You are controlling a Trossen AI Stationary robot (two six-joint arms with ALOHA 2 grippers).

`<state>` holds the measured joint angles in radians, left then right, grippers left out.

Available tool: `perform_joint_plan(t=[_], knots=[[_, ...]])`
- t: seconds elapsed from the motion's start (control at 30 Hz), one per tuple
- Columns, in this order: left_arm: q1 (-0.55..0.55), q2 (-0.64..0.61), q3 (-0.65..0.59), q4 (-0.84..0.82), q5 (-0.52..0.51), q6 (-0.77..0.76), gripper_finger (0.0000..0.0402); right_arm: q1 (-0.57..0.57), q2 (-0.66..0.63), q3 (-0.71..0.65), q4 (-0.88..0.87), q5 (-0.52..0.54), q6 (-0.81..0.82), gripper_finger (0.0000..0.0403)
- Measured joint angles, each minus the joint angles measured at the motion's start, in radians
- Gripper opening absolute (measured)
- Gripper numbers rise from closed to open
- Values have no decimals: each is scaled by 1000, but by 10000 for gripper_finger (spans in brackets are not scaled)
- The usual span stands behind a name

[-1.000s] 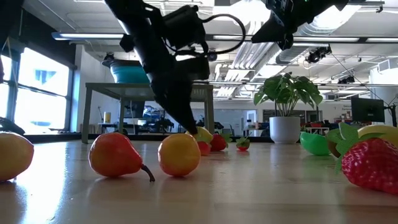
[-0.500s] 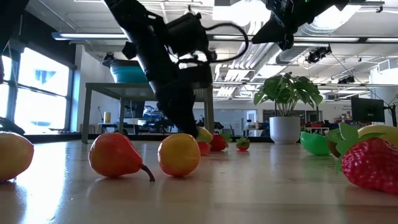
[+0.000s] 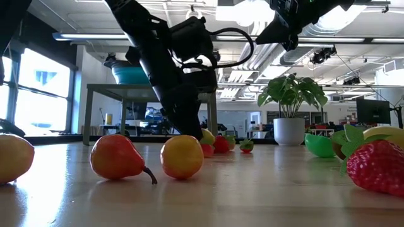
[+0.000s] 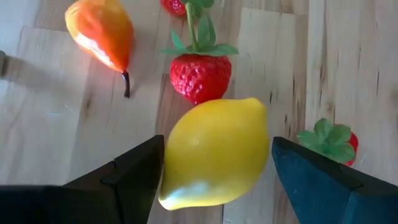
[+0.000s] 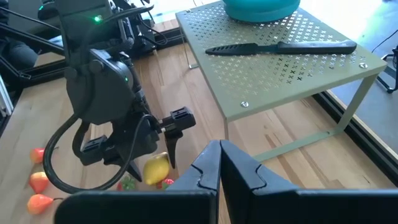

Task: Pick & Place Fruit
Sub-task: Put the lemon into the strainer bowl on the shelf

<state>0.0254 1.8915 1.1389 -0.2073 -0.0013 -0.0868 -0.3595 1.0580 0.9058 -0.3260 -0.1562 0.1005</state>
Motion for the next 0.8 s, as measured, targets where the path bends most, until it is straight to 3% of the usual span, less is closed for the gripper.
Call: perform_joint_plan(t=[0.8], knots=[[0,0,0,3,3,-24,289,0,0,0,0,0,0,3]])
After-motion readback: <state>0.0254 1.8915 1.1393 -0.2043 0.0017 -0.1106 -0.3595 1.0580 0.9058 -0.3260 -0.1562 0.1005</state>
